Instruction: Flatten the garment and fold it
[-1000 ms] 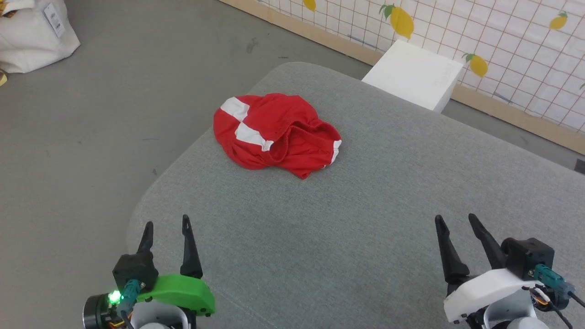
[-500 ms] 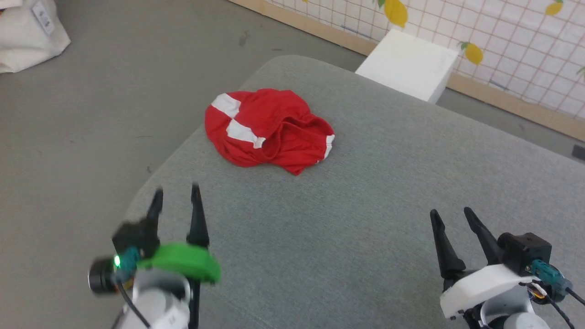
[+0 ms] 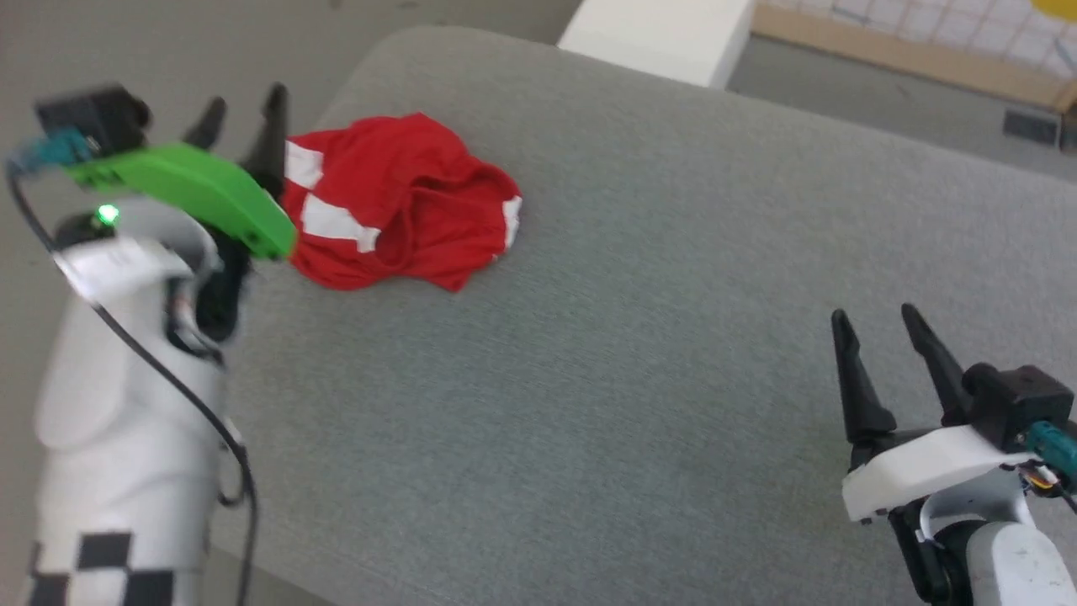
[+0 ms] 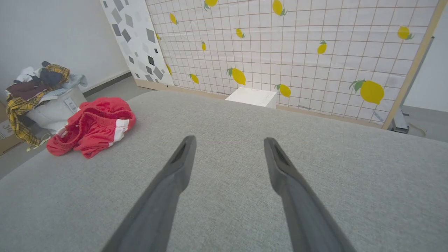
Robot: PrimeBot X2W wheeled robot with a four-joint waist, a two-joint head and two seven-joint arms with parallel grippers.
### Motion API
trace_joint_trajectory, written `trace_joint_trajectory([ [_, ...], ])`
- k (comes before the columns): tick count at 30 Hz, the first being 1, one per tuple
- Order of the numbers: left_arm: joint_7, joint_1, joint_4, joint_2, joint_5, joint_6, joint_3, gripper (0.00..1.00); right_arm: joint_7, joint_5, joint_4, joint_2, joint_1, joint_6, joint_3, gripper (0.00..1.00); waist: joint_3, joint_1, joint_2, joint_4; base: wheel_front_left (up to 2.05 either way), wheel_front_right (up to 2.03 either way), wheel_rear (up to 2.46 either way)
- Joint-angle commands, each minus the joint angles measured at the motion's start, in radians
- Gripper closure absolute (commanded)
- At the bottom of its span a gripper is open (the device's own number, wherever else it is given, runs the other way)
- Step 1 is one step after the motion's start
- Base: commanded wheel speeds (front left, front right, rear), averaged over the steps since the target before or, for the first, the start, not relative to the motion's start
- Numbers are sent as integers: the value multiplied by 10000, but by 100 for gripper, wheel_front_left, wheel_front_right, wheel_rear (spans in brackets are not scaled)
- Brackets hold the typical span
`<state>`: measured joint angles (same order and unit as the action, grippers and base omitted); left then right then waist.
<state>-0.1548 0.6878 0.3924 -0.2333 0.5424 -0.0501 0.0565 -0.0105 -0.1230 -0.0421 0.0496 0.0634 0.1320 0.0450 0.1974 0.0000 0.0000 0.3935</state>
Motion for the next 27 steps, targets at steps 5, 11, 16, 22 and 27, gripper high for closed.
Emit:
trace_joint_trajectory([
  [5, -2258, 1333, 1066, -636, 887, 76, -353, 0, -43, 34, -237, 6, 280, -13, 279, 0, 1860, 0, 0, -1707, 0, 0, 0],
  [11, -4372, 1866, 1597, -1013, 1165, 641, -262, 0, 8, -36, -365, 6, 366, -13, 525, 0, 2517, 0, 0, -2193, 0, 0, 0],
  [16, -5921, 1650, 1671, -1191, 1123, 1347, -24, 0, 76, -13, -456, 6, 458, -13, 697, 0, 2877, 0, 0, -2357, 0, 0, 0],
  [22, -7014, 1087, 1537, -1181, 1195, 1843, 164, 0, 31, 47, -647, 6, 499, -13, 851, 0, 3166, 0, 0, -2360, 0, 0, 0],
  [27, -7286, 639, 1238, -929, 1468, 1992, 129, 24, -70, 92, -762, 6, 490, -13, 947, 0, 3258, 0, 0, -2231, 0, 0, 0],
])
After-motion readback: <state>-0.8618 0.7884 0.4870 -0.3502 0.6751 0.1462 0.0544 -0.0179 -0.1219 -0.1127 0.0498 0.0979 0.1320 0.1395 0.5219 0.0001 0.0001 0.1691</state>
